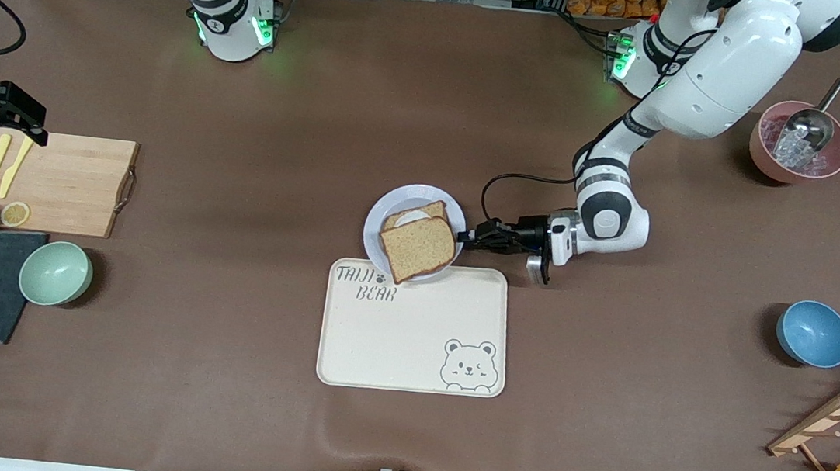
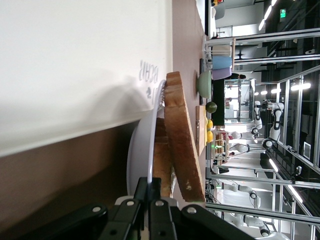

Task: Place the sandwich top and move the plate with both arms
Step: 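Slide the plate onto the bear tray with the left gripper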

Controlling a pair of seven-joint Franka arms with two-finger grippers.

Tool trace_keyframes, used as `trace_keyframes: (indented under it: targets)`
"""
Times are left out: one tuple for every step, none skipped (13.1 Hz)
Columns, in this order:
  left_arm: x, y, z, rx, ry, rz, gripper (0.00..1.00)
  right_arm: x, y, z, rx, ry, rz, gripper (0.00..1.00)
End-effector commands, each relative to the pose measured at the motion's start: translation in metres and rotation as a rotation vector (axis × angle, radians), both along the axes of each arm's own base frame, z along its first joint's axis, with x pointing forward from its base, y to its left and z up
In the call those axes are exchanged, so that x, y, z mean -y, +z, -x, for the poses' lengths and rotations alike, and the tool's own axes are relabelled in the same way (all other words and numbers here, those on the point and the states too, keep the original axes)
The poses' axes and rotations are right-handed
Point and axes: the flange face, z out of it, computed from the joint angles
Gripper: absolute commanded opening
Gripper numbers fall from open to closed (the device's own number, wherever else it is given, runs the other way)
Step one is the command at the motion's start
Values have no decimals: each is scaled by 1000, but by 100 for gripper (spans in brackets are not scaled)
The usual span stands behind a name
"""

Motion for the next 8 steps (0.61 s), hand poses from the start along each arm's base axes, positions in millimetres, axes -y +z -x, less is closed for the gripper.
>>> trace_keyframes:
  targets:
    - [9, 18, -8, 29, 20, 36, 0, 4, 3, 8, -1, -22, -3, 100]
    - [8, 23, -10, 37, 20, 38, 0, 5, 3, 8, -1, -24, -3, 100]
    - [10, 25, -9, 38, 18, 42, 0, 5, 3, 8, -1, -24, -3, 100]
    - [7, 31, -13, 47, 26, 47, 0, 5, 3, 8, 0, -24, -5, 100]
    - [6, 36, -15, 48, 32, 59, 0, 4, 3, 8, -1, -22, -5, 100]
    - [5, 42, -18, 50, 41, 75, 0, 5, 3, 8, -1, -21, -3, 100]
    - [4, 48, -21, 54, 47, 91, 0, 4, 3, 7, 1, -19, -3, 100]
    - [-2, 54, -26, 60, 62, 100, 0, 4, 3, 7, 2, -19, -3, 100]
